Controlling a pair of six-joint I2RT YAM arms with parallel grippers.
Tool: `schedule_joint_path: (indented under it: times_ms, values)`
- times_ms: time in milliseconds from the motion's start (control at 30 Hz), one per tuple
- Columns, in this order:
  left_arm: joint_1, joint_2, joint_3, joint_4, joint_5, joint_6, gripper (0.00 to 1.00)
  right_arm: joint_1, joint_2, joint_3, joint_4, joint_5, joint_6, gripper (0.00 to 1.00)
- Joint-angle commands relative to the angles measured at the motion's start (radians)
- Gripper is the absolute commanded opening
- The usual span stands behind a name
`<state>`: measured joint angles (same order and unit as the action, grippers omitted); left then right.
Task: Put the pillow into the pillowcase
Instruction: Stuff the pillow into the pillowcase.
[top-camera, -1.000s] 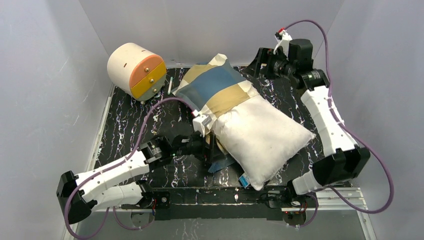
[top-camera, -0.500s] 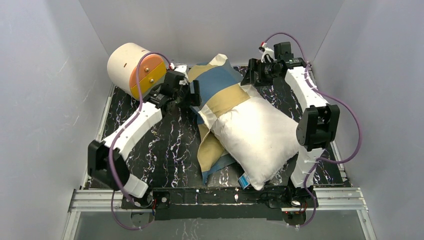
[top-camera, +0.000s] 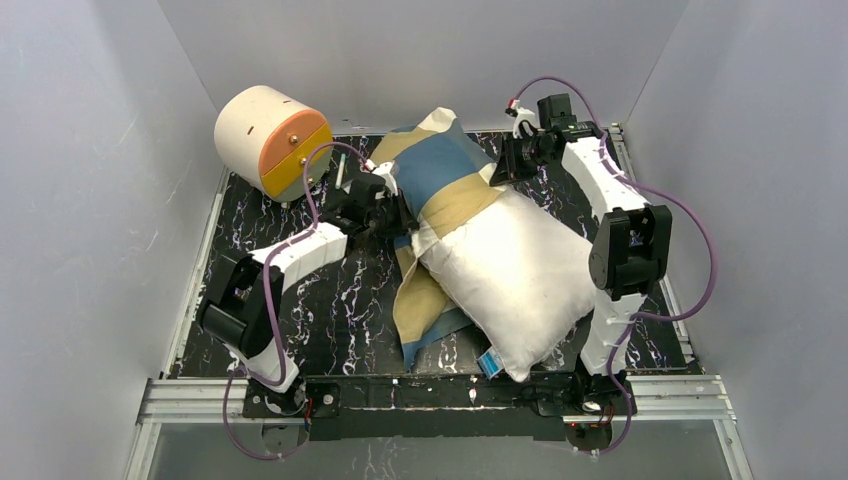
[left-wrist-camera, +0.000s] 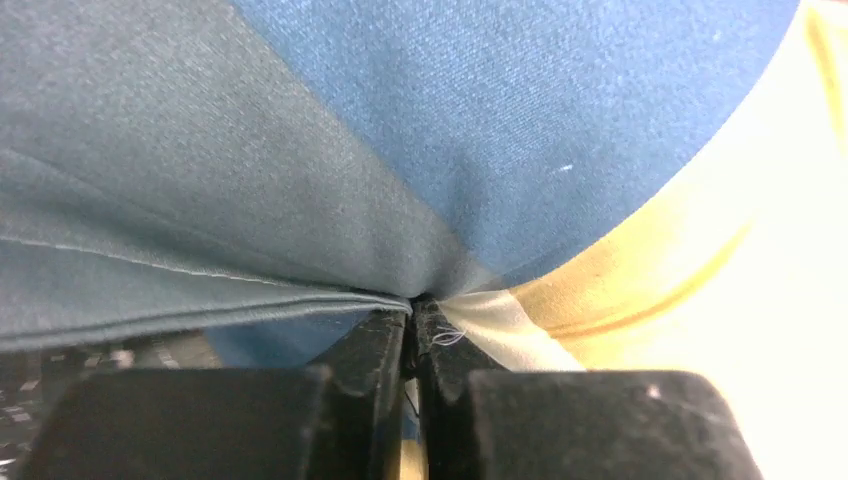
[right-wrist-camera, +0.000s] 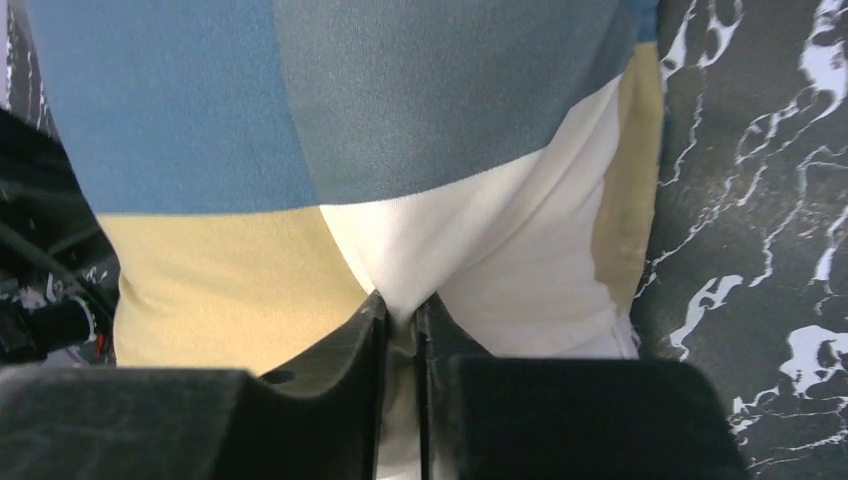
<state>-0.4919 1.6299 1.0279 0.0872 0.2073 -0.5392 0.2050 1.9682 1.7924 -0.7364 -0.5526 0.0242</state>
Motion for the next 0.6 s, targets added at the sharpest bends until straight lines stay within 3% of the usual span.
schedule_joint_path:
  times_ms: [0, 167, 300, 467, 500, 567]
  values:
    - [-0.103, -0.008, -0.033, 0.113, 0.079, -0.071, 0.00, 0.008, 0.032, 0.108, 0.021, 0.029, -0.023, 0.15]
    - [-0.270, -0.122, -0.093, 0.065, -0.059, -0.144, 0.00, 0.040, -0.003, 0.092, 0.025, 0.011, 0.007, 0.01]
    - [-0.358, -0.199, -0.097, -0.003, -0.121, -0.166, 0.00, 0.068, -0.144, -0.102, 0.116, 0.067, 0.037, 0.01]
    - [-0.386, -0.287, -0.053, -0.200, -0.192, -0.157, 0.00, 0.126, -0.286, -0.208, 0.132, 0.067, 0.034, 0.01]
    - [-0.386, -0.311, -0.041, -0.245, -0.234, -0.157, 0.04, 0.148, -0.303, -0.221, 0.123, 0.075, 0.037, 0.01]
    - [-0.386, -0.357, 0.002, -0.388, -0.306, -0.144, 0.28, 0.187, -0.338, -0.251, 0.120, 0.083, 0.051, 0.01]
